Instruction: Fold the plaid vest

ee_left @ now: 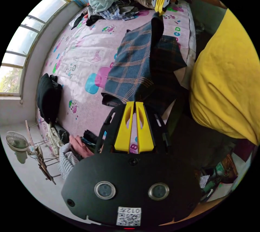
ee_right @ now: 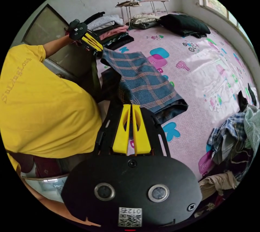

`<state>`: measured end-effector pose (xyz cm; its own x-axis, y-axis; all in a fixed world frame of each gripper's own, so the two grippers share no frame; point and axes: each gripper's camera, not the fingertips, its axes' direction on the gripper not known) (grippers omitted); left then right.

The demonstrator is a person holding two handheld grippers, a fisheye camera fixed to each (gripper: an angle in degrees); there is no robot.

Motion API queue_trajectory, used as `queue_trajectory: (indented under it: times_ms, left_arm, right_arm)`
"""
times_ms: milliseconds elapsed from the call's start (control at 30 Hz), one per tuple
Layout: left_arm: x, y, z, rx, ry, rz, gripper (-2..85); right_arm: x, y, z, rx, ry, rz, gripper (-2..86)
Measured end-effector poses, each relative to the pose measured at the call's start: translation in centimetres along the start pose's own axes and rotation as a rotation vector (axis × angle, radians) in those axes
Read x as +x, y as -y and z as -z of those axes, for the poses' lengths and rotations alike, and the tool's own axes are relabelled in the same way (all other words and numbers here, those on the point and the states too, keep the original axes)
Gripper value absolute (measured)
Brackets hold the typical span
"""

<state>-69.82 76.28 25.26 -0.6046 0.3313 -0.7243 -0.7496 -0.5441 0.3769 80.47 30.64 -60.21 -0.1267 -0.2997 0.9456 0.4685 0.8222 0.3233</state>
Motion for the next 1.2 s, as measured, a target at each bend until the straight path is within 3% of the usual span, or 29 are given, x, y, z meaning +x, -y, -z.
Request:
queue_trajectory:
  times_ms: [300,600,1200]
  left_arm:
    - [7.5,-1.1,-0.7,-0.042,-0.034,0.063,-0.1]
    - [13.0,-1.1,-2.1,-0.067,-0.025,0.055,-0.1]
    - [14.1,-2.9,-3.1,-0.133,0.024,0.09,0.6]
  right_arm:
    - [-6.3,-5.3,-7.9,-0.071,-0.014,0.002,0.5]
    - [-11.8,-9.4,-15.4,-0.169,-0.217,0.088,0.7]
    - [-13.9,-13.6,-24.0,-0.233,-0.279,-0.008,3.9]
